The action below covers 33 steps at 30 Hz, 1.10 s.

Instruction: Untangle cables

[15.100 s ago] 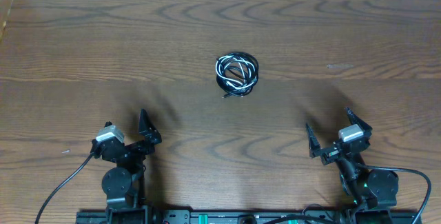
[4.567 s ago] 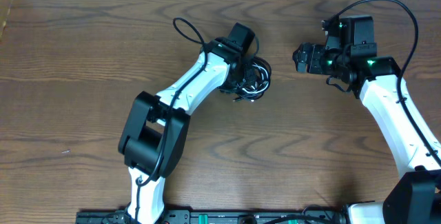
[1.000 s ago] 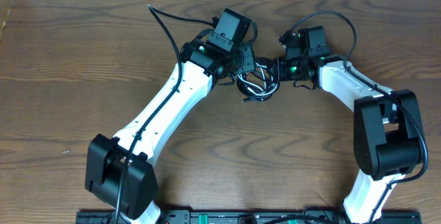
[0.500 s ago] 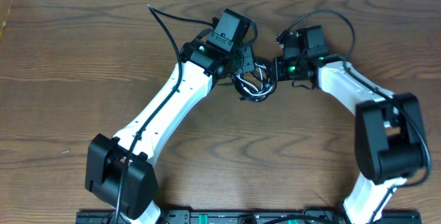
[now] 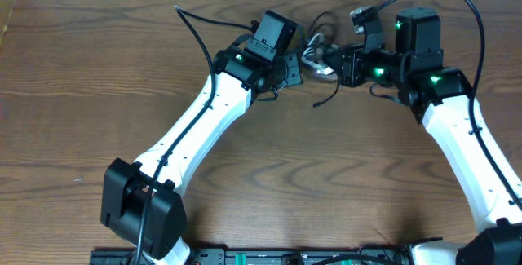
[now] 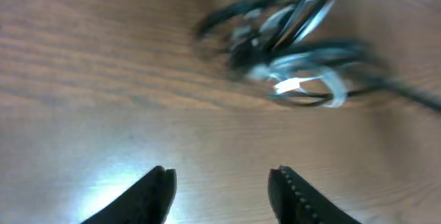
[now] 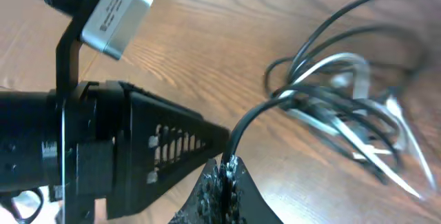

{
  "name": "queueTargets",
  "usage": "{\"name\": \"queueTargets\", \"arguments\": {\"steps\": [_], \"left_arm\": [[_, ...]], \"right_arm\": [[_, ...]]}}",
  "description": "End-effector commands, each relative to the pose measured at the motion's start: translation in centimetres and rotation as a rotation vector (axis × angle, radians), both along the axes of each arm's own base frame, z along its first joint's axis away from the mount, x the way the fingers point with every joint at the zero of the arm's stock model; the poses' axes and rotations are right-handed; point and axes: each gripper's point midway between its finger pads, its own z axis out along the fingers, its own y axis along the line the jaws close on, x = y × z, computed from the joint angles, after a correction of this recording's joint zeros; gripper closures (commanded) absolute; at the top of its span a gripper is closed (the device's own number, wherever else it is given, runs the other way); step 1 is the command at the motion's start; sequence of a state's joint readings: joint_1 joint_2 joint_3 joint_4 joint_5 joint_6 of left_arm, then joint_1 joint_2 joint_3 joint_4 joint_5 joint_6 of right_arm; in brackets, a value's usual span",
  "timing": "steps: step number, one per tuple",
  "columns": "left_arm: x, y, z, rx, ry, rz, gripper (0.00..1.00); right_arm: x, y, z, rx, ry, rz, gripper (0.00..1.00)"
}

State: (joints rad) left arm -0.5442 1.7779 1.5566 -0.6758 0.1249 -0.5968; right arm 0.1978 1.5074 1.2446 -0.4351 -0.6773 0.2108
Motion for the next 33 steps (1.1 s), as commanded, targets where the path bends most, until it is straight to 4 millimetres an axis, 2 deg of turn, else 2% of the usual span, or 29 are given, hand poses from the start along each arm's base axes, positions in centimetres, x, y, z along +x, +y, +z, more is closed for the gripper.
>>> {"name": "queueTargets", "arguments": {"steps": [1,2,4,6,10,18,21,26,33], "left_arm": [[0.6,0.1,-0.4,0.015,-0.011,-0.008,0.36],[0.6,0.1,-0.4,0.015,-0.014,-0.007,0.3],[0.8,0.0,-0.3,0.012,-0.021,-0.007,0.24],[1.0,0.0,-0.3,0.012,-0.03,-0.007,0.23],[1.3,0.1,-0.9,0.032,-0.031,-0.001,0.23],[1.3,0.0,-4.3,0.128,-0.006,-0.141,0.23],[1.5,0.2,-4.6,0.144,-0.013,-0.186,0.23],[2.5,1.4,-4.5,0.129,-0.018,-0.16,0.24],[2.4,0.8,-5.4,0.021,0.054,-0.152,0.23]], "right_arm": [[-0.8,0.7,1.6,0.06,0.007,0.036,0.99],[-0.9,0.7,1.7,0.075,0.02,0.035,0.99],[-1.1,0.8,1.9,0.092,0.026,0.049,0.99],[-1.2,0.9,2.0,0.099,0.028,0.056,0.99],[-1.3,0.9,1.9,0.102,0.036,0.057,0.99],[-1.7,0.4,1.3,0.09,0.071,0.05,0.99],[-1.6,-0.4,1.0,0.085,0.087,0.03,0.99],[-1.4,-1.8,0.5,0.074,0.103,0.005,0.99],[-1.6,-2.2,0.2,0.06,0.109,0.005,0.99]]}}
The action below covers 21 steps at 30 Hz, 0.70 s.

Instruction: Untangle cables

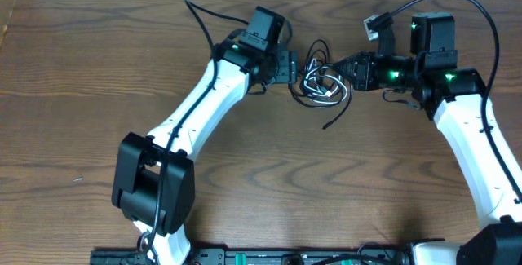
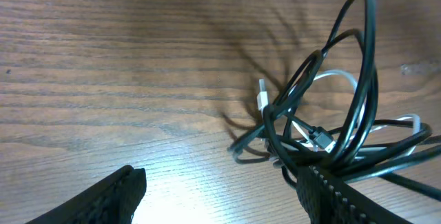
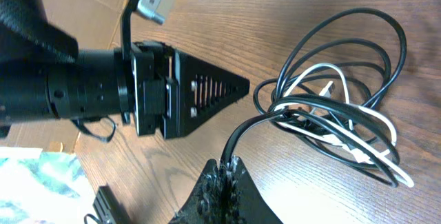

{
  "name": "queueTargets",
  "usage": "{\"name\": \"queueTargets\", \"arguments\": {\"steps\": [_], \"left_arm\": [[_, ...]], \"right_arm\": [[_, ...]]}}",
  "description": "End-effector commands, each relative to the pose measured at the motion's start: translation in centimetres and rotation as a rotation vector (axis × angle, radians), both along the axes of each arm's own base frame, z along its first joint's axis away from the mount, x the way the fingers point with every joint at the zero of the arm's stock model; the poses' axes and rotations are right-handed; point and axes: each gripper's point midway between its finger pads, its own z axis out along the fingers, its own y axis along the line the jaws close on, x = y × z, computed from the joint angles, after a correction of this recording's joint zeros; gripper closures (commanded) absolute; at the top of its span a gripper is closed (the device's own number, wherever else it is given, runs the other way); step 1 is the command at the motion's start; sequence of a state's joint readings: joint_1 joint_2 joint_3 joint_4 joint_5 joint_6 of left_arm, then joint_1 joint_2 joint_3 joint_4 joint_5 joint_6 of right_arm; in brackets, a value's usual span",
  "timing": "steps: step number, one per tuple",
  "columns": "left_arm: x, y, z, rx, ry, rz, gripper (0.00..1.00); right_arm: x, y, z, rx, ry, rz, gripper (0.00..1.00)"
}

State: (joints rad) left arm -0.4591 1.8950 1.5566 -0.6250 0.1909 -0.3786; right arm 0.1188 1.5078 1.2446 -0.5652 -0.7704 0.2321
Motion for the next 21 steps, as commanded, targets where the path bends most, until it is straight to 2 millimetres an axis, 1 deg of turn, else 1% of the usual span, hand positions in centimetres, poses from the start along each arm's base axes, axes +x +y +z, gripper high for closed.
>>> {"name": "queueTargets", "arguments": {"steps": [1,2,5,7,8,10,14,17,19,21], "left_arm": [[-0.4,-1.1,-1.1,-0.065,0.063,0.0,0.24],[-0.4,-1.4,-1.4,-0.083,0.078,0.008,0.23],[-0.6,-3.1,-1.6,-0.185,0.13,0.012,0.24],[-0.7,-3.5,-1.7,-0.221,0.166,0.045,0.24],[-0.9,-3.6,-1.7,-0.237,0.189,0.068,0.25],[-1.5,-3.7,-1.8,-0.26,0.238,0.105,0.29],[-2.5,-3.3,-2.4,-0.26,0.318,0.175,0.36],[-2.9,-3.2,-2.8,-0.256,0.351,0.2,0.42],[-3.2,-3.4,-2.8,-0.267,0.371,0.191,0.46],[-3.7,-3.6,-2.8,-0.278,0.398,0.195,0.48]], "right_arm": [[-0.2,0.0,1.3,0.008,-0.045,0.024,0.99],[-0.2,0.0,1.3,0.006,-0.044,0.023,0.99],[-0.3,0.0,1.1,0.001,-0.043,0.029,0.99],[-0.4,-0.1,0.9,-0.009,-0.038,0.028,0.99],[-0.4,-0.1,0.9,-0.012,-0.038,0.028,0.99],[-0.4,-0.3,0.6,-0.026,-0.031,0.017,0.99],[-0.4,-0.5,0.4,-0.037,-0.025,0.008,0.99],[-0.4,-0.7,0.2,-0.048,-0.021,0.003,0.99],[-0.3,-0.8,0.1,-0.055,-0.02,-0.002,0.99],[-0.3,-0.8,0.1,-0.058,-0.022,-0.002,0.99]]}}
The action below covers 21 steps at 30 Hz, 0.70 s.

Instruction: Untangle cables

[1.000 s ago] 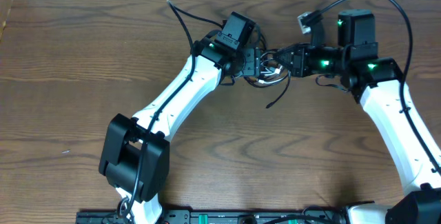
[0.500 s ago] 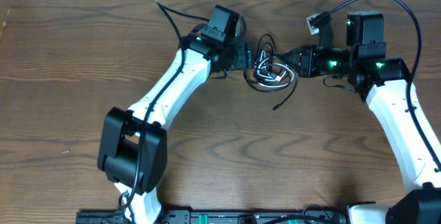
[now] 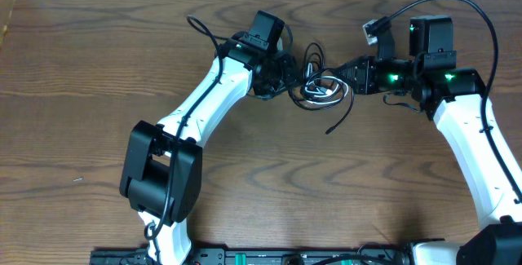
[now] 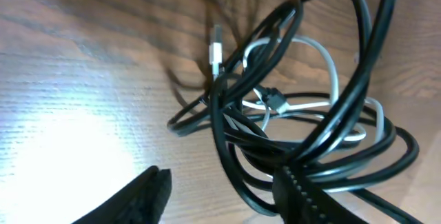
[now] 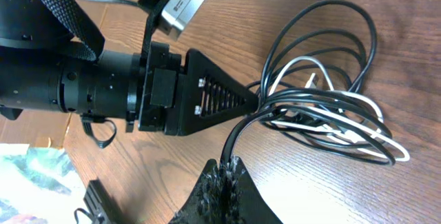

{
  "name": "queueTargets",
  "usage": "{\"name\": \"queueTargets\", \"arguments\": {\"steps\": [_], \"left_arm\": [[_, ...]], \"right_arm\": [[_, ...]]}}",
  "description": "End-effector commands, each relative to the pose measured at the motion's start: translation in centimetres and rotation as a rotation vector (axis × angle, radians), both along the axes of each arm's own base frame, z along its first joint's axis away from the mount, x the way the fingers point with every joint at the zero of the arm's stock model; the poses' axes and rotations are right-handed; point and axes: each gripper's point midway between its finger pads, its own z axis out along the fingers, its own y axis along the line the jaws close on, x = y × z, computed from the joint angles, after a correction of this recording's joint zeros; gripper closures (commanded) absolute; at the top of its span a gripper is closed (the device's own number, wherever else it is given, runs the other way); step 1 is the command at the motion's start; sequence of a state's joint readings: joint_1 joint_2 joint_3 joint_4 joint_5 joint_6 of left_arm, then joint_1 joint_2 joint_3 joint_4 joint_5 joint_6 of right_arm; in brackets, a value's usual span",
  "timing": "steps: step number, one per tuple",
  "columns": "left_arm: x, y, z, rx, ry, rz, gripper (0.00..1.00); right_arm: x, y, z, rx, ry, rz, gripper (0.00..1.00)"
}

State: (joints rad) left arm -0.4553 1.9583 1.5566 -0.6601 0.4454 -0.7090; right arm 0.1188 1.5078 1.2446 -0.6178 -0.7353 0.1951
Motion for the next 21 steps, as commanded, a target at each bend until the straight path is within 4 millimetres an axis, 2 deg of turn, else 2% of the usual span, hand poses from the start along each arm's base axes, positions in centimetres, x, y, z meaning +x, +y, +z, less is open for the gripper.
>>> {"name": "queueTargets", "arguments": {"steps": [1,8,13,17,21], "left_arm": [[-1.0,-0.4,-0.7,-0.026,0.087,0.028,0.49],[-2.1,-0.5,-2.1,-0.003,0.132,0.021,0.5],[-2.7,-1.1,-3.9,0.02,0.168,0.002,0.51],[-2.9,-1.2,-4.8,0.031,0.185,-0.001,0.64],[-2.7,-1.0,-5.1,0.048,0.178,0.006,0.7]], "right_arm": [[0.2,-0.3,1.0,-0.013,-0.044,0.0,0.99],[0.2,-0.4,1.0,-0.016,-0.046,0.002,0.99],[0.0,-0.4,0.9,-0.019,-0.041,0.002,0.99],[0.1,-0.6,0.7,-0.035,-0.037,-0.01,0.99],[0.2,-0.9,0.4,-0.048,-0.032,-0.021,0.99]]}}
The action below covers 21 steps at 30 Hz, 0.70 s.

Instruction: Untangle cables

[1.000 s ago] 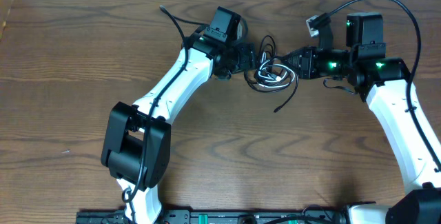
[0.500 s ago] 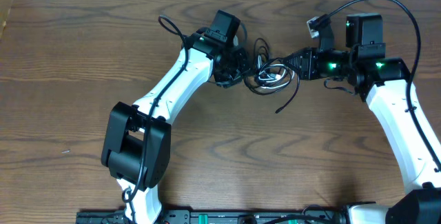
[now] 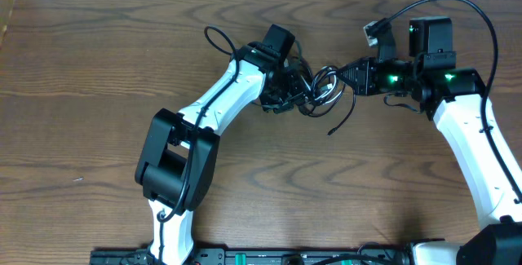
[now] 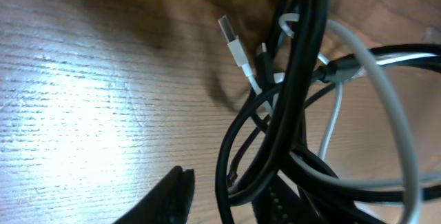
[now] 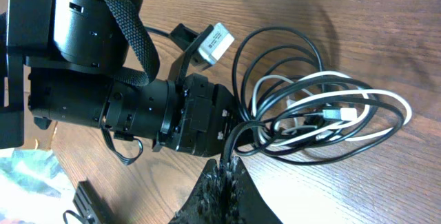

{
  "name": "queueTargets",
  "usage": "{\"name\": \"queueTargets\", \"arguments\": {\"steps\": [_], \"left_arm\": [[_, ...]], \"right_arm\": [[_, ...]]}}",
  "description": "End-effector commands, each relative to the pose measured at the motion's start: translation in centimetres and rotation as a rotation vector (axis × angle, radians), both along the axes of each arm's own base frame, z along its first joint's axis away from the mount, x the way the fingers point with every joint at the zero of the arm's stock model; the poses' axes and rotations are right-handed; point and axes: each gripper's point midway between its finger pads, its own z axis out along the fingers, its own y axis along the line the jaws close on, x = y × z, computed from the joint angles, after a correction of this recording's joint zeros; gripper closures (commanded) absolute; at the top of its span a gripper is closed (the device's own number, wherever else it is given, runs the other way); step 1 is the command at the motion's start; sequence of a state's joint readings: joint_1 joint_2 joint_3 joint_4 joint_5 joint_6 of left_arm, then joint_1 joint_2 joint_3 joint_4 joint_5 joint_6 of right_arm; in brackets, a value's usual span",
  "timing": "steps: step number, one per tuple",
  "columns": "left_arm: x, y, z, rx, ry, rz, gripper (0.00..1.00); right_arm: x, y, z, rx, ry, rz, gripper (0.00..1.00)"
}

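The tangle of black and white cables (image 3: 320,88) lies on the table between the two arms. My left gripper (image 3: 295,92) is pushed into its left side. In the left wrist view the left gripper (image 4: 224,200) is open, with black cable strands (image 4: 303,65) running between its fingers. Just ahead of it lie a white USB plug (image 4: 231,34) and a white cable (image 4: 386,114). My right gripper (image 5: 226,165) is shut on a black cable that leads up into the tangle (image 5: 317,114). In the overhead view the right gripper (image 3: 349,76) sits at the tangle's right edge.
A loose black cable end (image 3: 338,122) trails from the bundle toward the front of the wooden table (image 3: 98,94). The left arm's own black wire (image 3: 216,37) loops behind its wrist. The table's back edge runs close behind both grippers.
My left gripper has moved right, into the tangle, so black strands now lie between its open fingers. The bundle looks more bunched. My right gripper holds its cable in nearly the same place.
At first both grippers were close around the bundle, the left open and the right shut on a black cable. Then the right gripper was farther right with the cable. The left gripper, still open, stood at the tangle's left, then nearer, and is now inside it.
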State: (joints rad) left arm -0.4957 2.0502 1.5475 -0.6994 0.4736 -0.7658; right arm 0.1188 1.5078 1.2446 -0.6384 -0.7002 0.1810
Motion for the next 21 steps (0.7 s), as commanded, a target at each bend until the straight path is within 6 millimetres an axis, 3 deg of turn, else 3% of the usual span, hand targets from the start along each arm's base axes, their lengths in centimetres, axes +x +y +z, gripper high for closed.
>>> {"name": "queueTargets", "arguments": {"steps": [1,4,5,12,17,21], "left_arm": [[0.0,0.4,-0.7,0.022,0.009,0.009,0.71],[0.1,0.4,-0.7,0.025,0.002,0.011,0.81],[0.1,0.5,-0.8,0.028,0.0,0.012,0.92],[1.6,1.7,-0.1,0.038,-0.061,-0.004,0.93],[3.6,4.3,3.3,0.035,-0.163,0.013,0.93],[4.8,6.8,7.5,0.021,-0.269,0.039,0.92]], "right_arm": [[0.2,-0.4,1.0,-0.013,-0.039,-0.006,0.99],[0.2,-0.4,1.0,-0.013,-0.039,-0.006,0.99],[0.2,-0.4,1.0,-0.013,-0.039,-0.006,0.99],[0.6,-1.4,0.2,-0.074,-0.031,-0.054,0.99],[1.3,-3.5,-1.5,-0.174,0.019,-0.17,0.99],[1.7,-4.9,-3.4,-0.217,0.083,-0.238,0.99]]}}
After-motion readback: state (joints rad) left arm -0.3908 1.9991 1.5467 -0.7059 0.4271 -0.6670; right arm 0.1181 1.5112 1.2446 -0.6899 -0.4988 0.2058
